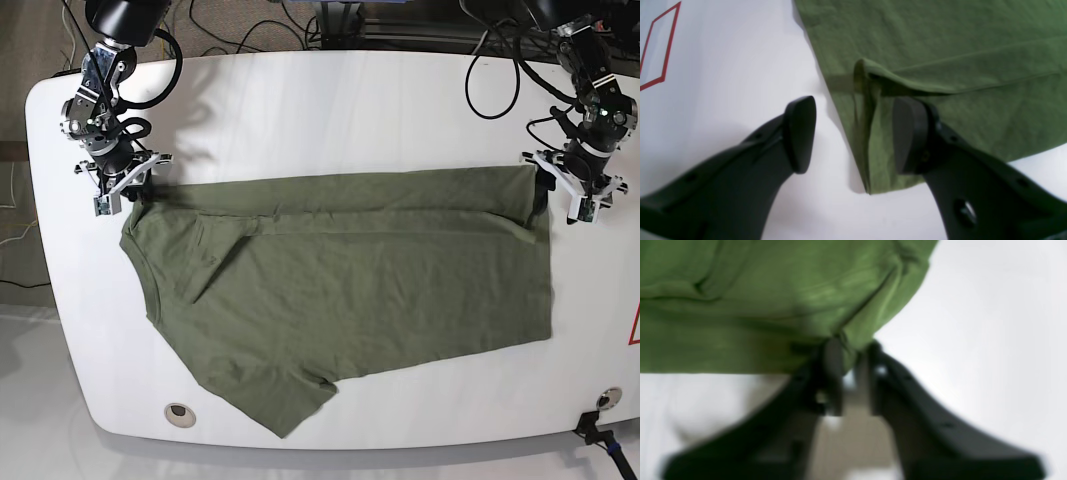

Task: Fold the T-shirt properly
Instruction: 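Regrasp the folded edge with both grippers and drag it toward the robot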

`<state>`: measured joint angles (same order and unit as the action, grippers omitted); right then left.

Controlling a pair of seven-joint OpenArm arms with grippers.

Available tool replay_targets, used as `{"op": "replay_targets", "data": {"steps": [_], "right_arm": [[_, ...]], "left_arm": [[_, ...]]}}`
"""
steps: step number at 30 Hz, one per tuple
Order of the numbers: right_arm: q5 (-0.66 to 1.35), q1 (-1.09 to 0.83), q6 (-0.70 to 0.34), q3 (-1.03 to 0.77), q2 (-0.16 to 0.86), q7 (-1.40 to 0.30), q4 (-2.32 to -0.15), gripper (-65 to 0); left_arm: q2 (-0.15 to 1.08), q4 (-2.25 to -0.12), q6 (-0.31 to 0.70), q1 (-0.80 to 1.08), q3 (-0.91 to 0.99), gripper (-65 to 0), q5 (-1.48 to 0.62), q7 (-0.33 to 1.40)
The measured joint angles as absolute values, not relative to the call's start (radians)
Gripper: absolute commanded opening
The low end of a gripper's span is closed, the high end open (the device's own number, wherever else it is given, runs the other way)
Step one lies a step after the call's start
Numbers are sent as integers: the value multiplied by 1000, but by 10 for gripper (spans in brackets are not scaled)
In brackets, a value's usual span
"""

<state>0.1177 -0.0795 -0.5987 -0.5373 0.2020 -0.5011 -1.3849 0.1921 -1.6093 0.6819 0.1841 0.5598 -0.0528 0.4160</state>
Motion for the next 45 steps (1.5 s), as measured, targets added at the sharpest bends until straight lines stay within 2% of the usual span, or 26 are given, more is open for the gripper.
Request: {"op": "replay_targets", "data": {"steps": [9, 34, 36, 39, 45], "right_arm": [[119, -81, -599, -537, 202, -500, -1384, -650], [127, -93, -599, -537, 197, -486, -1385, -650], [127, -93, -599, -537, 197, -486, -1385, -650], [127, -93, -599, -537, 197, -485, -1385, -650], [128, -109, -599, -537, 196, -482, -1390, -650]], "left_arm": [[191, -1445, 682, 183, 562, -309, -53, 418], [175, -1355, 682, 173, 567, -315, -87, 354], [176, -1356, 682, 179, 567, -408, -87, 353], [176, -1358, 678, 191, 567, -649, -102, 346], [176, -1358, 682, 199, 566, -650, -103, 346]]}}
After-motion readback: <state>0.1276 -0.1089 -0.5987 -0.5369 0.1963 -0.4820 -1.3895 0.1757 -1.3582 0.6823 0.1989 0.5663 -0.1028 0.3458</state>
